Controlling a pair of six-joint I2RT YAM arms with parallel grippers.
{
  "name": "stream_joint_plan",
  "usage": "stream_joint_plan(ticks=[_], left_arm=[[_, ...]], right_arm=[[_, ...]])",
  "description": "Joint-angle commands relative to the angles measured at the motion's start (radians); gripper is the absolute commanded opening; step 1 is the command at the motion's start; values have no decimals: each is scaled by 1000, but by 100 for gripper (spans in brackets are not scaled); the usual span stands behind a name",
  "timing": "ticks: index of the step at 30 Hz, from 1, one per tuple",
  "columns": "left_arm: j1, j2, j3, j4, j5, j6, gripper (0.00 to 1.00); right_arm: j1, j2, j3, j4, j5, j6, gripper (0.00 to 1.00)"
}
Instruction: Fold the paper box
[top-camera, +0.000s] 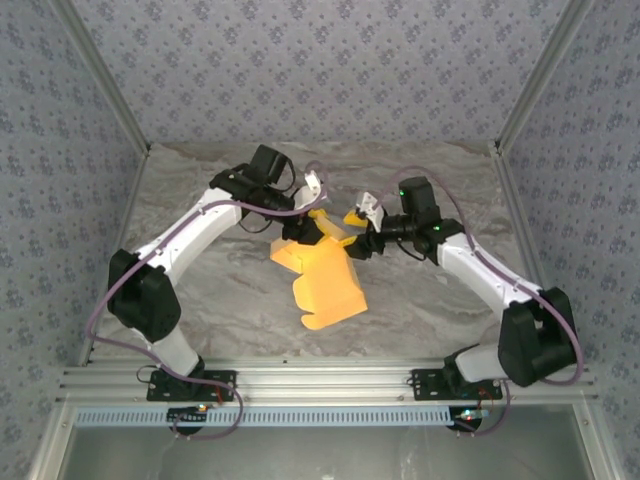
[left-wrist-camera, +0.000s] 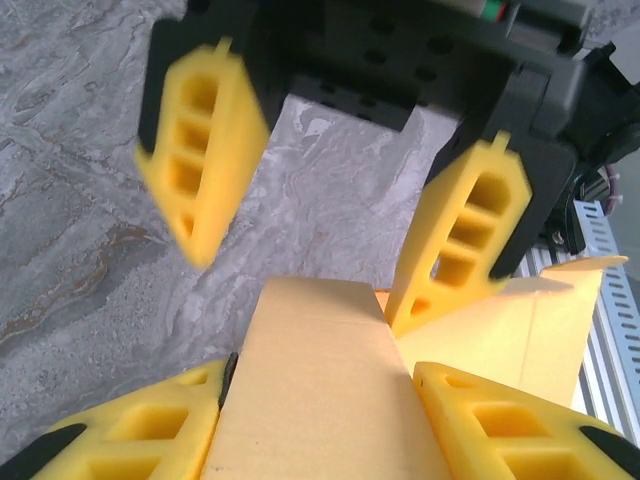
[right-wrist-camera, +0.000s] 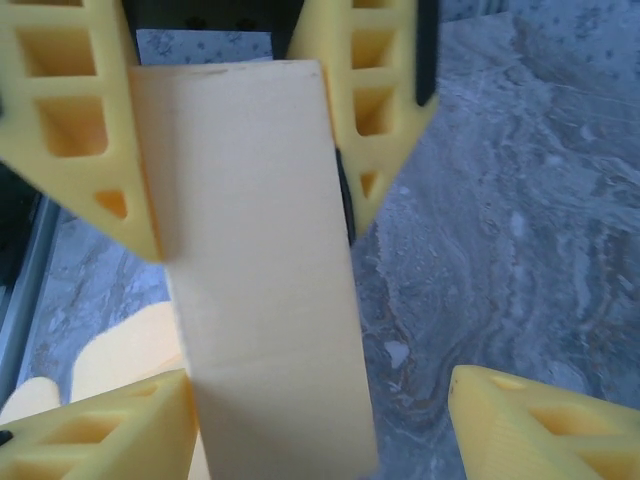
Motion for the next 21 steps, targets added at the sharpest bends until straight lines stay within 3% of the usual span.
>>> stream_joint_plan(ticks=[1, 6, 9, 12, 16, 21], left_arm=[[1, -4, 29, -41, 27, -108, 34], [1, -13, 21, 41, -69, -355, 33], [1, -10, 5, 137, -240, -609, 33], [4, 24, 44, 118, -420, -841, 32], [14, 57, 49, 126, -473, -1042, 31], [29, 29, -58, 268, -511, -1209, 31]], right_arm=[[-61, -114, -47, 61, 68, 79, 68], [-71, -257, -138, 104, 259, 165, 73], [-78, -285, -144, 85, 315, 252, 73], [-79, -298, -157, 92, 350, 370, 73], [-80, -307, -187, 117, 421, 537, 72], [-59, -323, -207, 89, 419, 652, 69]])
